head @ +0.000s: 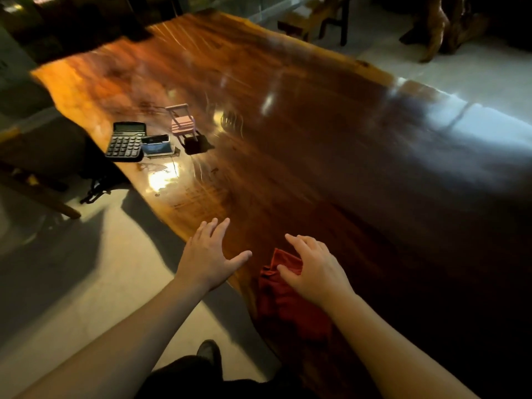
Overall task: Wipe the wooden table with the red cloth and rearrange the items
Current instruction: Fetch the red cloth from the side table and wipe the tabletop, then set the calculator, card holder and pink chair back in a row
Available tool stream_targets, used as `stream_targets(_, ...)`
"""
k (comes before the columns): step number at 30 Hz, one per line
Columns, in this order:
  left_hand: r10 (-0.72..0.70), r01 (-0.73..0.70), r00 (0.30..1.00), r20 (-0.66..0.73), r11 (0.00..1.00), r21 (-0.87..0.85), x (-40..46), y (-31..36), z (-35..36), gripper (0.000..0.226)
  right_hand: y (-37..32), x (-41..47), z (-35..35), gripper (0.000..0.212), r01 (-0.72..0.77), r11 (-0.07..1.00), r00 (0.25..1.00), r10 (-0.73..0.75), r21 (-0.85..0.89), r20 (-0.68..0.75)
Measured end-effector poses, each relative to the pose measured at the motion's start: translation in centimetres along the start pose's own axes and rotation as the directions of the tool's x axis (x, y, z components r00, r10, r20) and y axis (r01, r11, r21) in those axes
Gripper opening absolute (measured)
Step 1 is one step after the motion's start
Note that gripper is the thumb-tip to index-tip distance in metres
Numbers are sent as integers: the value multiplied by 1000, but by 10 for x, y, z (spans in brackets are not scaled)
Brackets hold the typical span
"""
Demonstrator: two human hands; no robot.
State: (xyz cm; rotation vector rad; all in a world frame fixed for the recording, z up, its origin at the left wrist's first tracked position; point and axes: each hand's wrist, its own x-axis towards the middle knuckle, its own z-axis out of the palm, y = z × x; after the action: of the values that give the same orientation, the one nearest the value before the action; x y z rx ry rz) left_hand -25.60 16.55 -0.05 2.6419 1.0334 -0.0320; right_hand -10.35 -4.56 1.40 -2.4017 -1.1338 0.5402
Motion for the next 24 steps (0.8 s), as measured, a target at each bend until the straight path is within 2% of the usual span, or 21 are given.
stream_targets(5, -54, 48, 996, -64, 995, -87, 7, -3, -29, 111, -17, 23, -23, 75, 30, 999, 998, -31, -25, -56)
stream_targets(10, -88, 71, 992, -92, 982, -173, 39, -29, -58, 102, -48, 61, -31, 76, 37, 997, 997, -41, -62, -68)
stream_targets(17, -153, 112, 979, -136, 956, -271, 132, -107, -88, 98, -112, 147, -20, 77, 7, 995, 998, -13, -96, -65)
stream_targets(24, -180, 143, 974, -137, 959, -244, 239, -198, -121, 97, -188, 261, 5, 83, -58, 995, 997, 53, -83, -58)
